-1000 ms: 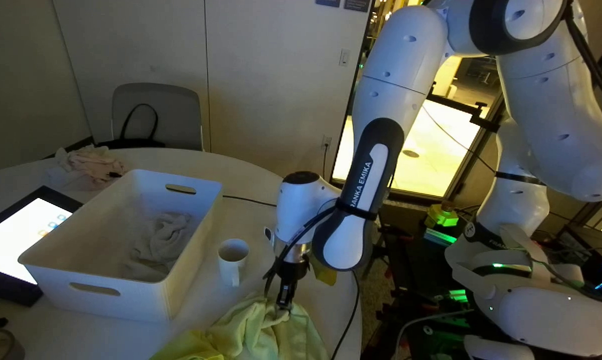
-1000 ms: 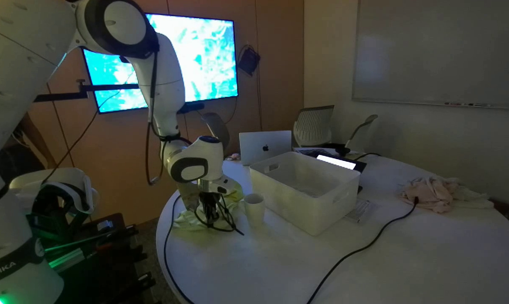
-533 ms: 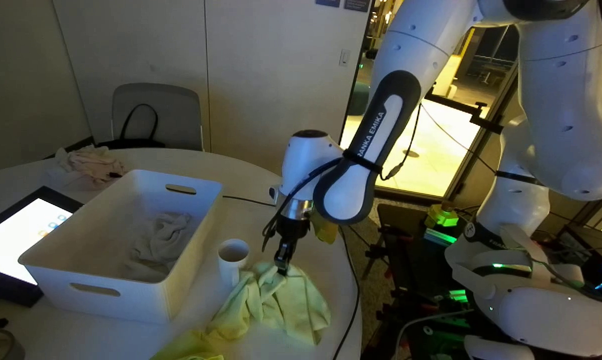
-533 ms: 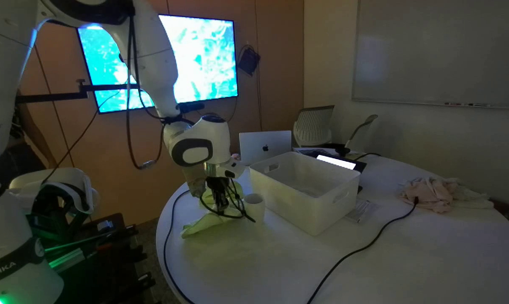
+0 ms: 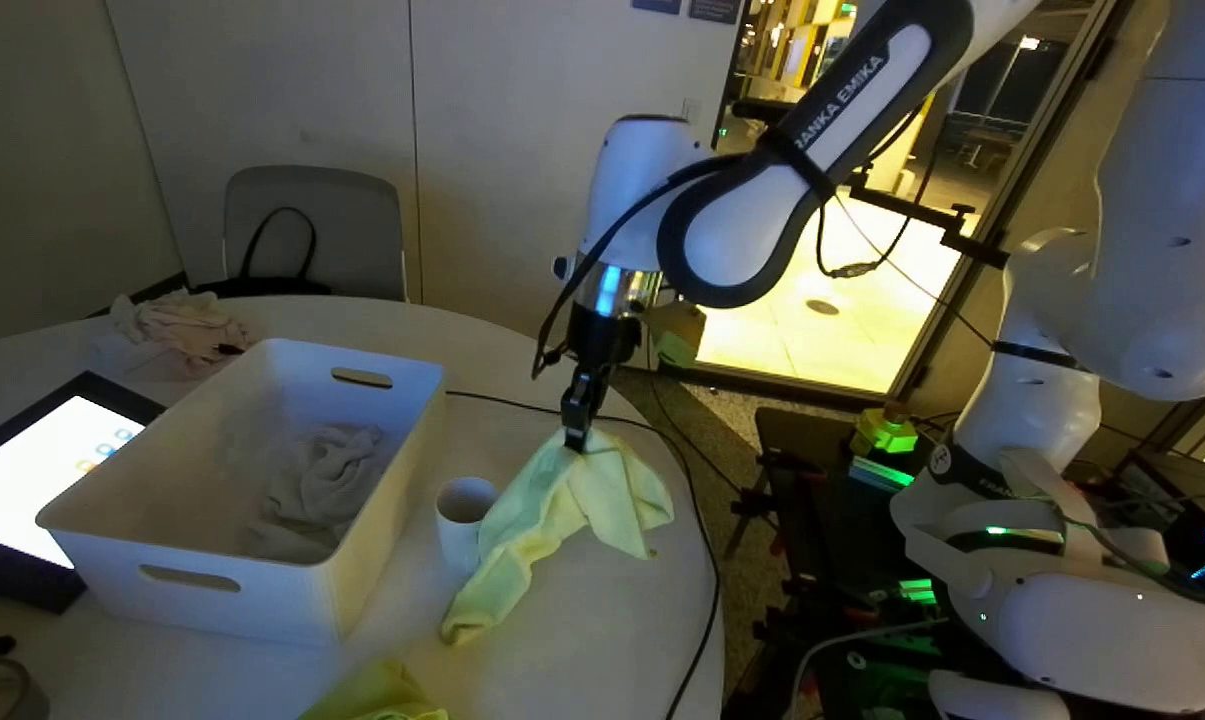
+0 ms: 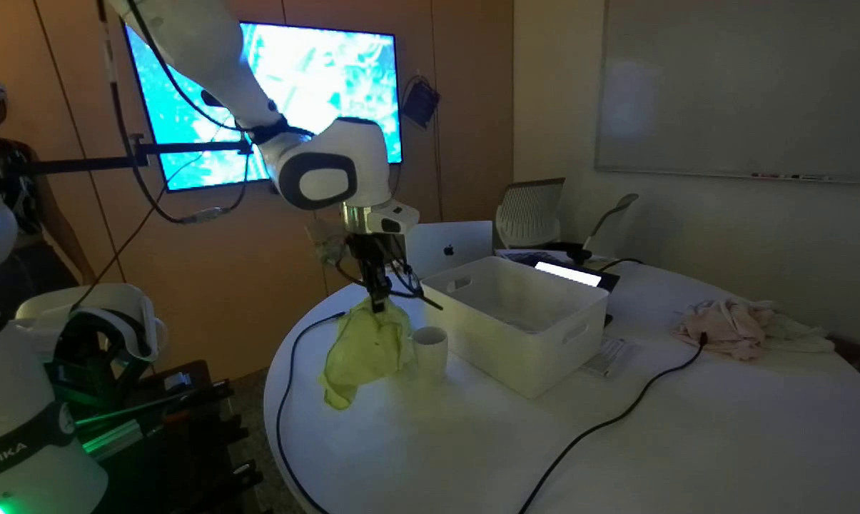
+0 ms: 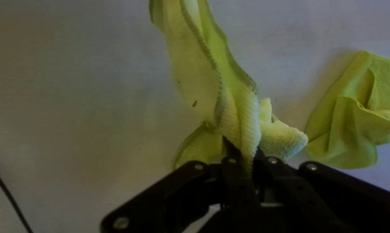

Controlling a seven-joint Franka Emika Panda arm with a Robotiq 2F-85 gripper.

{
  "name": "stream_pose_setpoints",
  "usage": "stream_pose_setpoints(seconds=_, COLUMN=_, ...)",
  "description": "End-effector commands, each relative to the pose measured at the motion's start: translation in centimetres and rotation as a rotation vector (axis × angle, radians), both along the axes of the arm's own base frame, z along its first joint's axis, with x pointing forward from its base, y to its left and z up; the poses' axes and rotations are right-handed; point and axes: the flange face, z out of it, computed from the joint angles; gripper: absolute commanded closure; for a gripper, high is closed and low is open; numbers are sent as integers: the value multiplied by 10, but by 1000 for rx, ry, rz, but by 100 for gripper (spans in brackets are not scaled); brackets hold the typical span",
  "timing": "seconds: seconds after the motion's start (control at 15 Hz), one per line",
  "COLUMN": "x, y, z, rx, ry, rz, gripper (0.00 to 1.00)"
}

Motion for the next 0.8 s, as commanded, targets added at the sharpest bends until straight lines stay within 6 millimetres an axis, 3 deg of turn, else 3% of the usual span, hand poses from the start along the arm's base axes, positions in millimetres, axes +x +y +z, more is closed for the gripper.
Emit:
stream_pose_setpoints(seconds=0.0, x=-5, y=-17, z=56, rx=-35, ry=-52, rz=-57, gripper=90)
stream_pose_setpoints(seconds=0.13, x=-4, y=-26, z=74, rx=-51, ry=-68, rz=-77, gripper=89)
stream_pose_setpoints(seconds=0.33, x=0, y=-32, z=83, rx=-80, ry=-78, rz=-95, gripper=89)
stream_pose_setpoints(seconds=0.47, x=2, y=-28, z=79, rx=-91, ry=-65, rz=-72, gripper=89)
stream_pose_setpoints(seconds=0.73, x=2, y=0, z=62, rx=-125, ry=-29, rz=19, gripper=89)
